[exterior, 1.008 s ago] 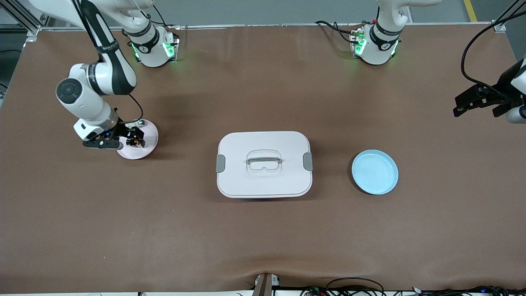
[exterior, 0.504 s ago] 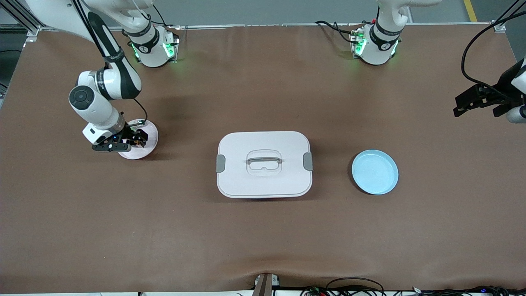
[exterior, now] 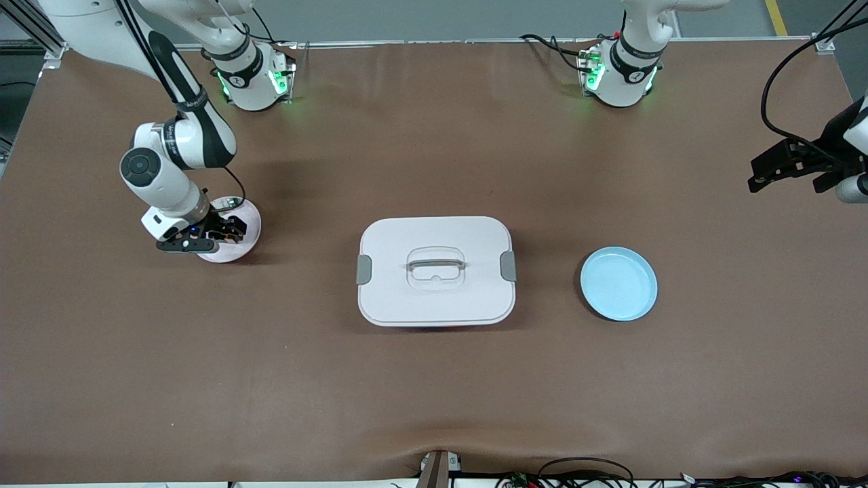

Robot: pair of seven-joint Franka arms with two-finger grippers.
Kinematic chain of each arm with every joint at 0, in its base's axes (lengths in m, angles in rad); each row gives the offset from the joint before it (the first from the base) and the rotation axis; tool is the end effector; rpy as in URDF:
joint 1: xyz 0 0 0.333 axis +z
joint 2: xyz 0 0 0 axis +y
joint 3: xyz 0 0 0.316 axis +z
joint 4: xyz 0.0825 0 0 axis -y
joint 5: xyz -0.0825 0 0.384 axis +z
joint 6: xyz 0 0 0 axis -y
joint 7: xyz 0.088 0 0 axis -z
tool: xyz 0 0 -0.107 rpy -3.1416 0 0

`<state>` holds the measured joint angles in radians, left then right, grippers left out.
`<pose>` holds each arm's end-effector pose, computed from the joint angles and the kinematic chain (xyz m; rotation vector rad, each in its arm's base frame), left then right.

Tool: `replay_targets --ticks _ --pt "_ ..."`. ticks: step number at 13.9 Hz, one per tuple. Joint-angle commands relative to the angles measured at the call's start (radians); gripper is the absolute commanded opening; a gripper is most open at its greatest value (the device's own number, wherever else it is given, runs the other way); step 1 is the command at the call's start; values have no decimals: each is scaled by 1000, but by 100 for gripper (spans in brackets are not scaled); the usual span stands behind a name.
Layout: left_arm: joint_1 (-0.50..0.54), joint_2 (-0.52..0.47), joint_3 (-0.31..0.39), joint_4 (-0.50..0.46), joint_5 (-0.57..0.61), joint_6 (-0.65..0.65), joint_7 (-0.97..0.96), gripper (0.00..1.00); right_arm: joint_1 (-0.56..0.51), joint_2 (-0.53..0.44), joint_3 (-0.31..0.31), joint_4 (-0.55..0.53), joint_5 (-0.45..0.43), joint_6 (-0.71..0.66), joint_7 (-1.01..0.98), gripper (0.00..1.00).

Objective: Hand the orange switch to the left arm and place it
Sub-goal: 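Lower the right gripper onto the orange switch on the white plate, then close the right gripper on the orange switch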

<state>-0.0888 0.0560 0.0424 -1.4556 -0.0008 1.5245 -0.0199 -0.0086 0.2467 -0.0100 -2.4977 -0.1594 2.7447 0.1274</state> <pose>0.5672 -0.0272 0.6431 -3.1401 0.0418 -0.0204 0.4694 -0.0026 0.1899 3.0777 0.0021 0.0056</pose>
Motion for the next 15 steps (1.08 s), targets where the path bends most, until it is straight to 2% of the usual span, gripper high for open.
replay_targets --ticks 1,15 --pt "0 2 1 17 -8 -15 14 100 -10 16 1 5 -31 10 34 100" --pt "3 2 2 17 -7 -15 20 100 -22 31 -19 8 -31 7 35 100"
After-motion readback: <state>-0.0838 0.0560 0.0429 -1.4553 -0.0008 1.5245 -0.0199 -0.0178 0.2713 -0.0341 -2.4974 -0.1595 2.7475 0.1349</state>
